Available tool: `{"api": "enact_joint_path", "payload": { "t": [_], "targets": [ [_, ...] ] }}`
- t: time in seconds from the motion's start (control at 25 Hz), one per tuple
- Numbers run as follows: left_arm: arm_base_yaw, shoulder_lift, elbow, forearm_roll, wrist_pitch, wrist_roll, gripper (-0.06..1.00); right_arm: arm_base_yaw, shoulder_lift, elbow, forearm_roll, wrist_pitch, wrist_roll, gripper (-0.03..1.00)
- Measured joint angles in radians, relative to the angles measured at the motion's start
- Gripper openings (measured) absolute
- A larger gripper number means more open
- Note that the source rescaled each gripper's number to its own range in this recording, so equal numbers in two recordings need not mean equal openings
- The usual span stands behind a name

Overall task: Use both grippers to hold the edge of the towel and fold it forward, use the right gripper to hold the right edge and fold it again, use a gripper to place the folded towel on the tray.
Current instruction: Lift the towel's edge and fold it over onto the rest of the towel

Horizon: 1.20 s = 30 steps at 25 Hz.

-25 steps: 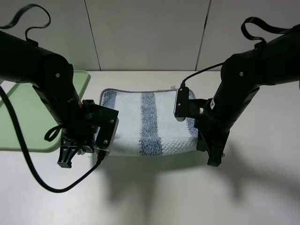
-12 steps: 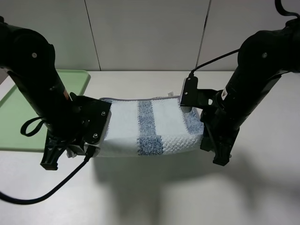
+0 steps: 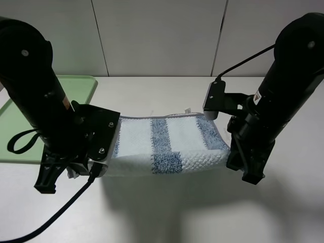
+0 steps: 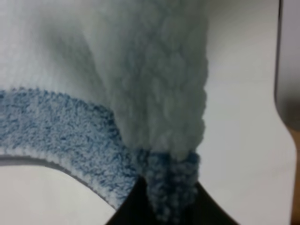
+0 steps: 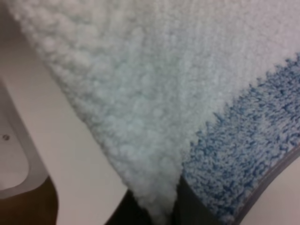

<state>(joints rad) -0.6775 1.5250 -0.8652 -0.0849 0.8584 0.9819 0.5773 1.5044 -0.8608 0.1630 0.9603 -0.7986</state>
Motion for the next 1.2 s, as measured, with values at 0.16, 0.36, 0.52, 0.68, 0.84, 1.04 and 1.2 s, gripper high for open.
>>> {"api": "enact_joint_path", "payload": {
  "t": [0.16, 0.36, 0.52, 0.68, 0.84, 1.04, 1.2],
  "targets": [
    [-0.002, -0.03, 0.0, -0.008, 0.049, -0.007, 0.0, 0.0, -0.026, 0.0, 0.008, 0.034, 0.001, 0.0],
    [-0.004, -0.081, 0.0, -0.01, 0.071, -0.011, 0.0, 0.0, -0.034, 0.0, 0.019, 0.062, 0.019, 0.0],
    [-0.004, -0.087, 0.0, -0.008, 0.051, -0.011, 0.0, 0.0, -0.034, 0.0, 0.0, 0.038, 0.021, 0.0],
    [-0.004, -0.087, 0.001, 0.024, -0.027, -0.011, 0.0, 0.0, -0.034, 0.0, -0.069, -0.031, 0.022, 0.0],
    [-0.004, -0.081, 0.002, 0.076, -0.092, -0.011, 0.0, 0.0, -0.032, 0.0, -0.119, -0.084, 0.022, 0.0],
    [-0.004, -0.004, 0.002, 0.1, -0.138, -0.014, 0.0, 0.0, -0.021, 0.0, -0.163, -0.135, 0.022, 0.0],
    [-0.004, 0.054, 0.002, 0.105, -0.198, -0.017, 0.0, 0.0, -0.021, 0.0, -0.21, -0.172, 0.022, 0.0]
  ]
}}
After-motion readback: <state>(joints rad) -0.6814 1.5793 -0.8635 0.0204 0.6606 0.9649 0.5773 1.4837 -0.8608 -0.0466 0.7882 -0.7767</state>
